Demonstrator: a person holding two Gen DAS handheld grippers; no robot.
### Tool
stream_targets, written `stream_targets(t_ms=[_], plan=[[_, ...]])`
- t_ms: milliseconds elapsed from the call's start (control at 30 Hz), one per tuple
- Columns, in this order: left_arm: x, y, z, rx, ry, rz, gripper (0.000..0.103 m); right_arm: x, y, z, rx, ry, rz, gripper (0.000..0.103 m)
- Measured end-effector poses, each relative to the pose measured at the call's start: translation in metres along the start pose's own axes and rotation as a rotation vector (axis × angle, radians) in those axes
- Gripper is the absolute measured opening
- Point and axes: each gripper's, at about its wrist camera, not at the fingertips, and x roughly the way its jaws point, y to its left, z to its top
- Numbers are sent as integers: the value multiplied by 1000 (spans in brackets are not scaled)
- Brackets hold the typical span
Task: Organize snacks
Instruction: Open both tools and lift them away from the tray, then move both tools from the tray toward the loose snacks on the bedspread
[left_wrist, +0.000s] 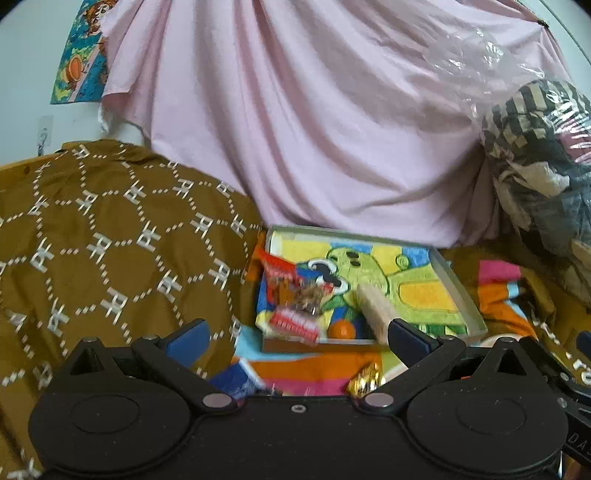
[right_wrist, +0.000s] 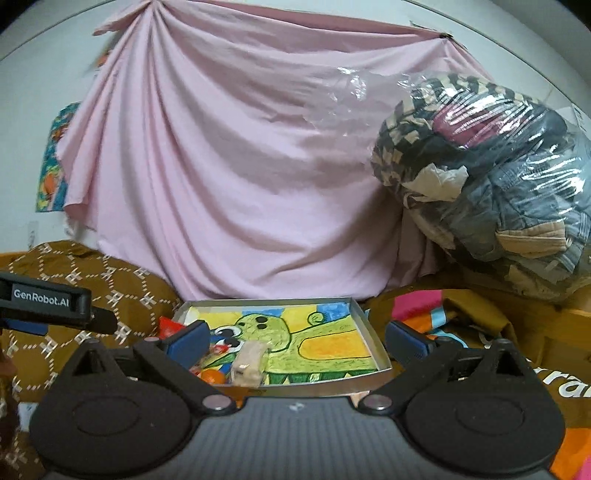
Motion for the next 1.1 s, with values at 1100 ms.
stream_targets(t_ms=[1100], plan=[[-88, 11, -69, 127, 175, 130, 102, -79, 18, -29, -57, 209, 183, 103]])
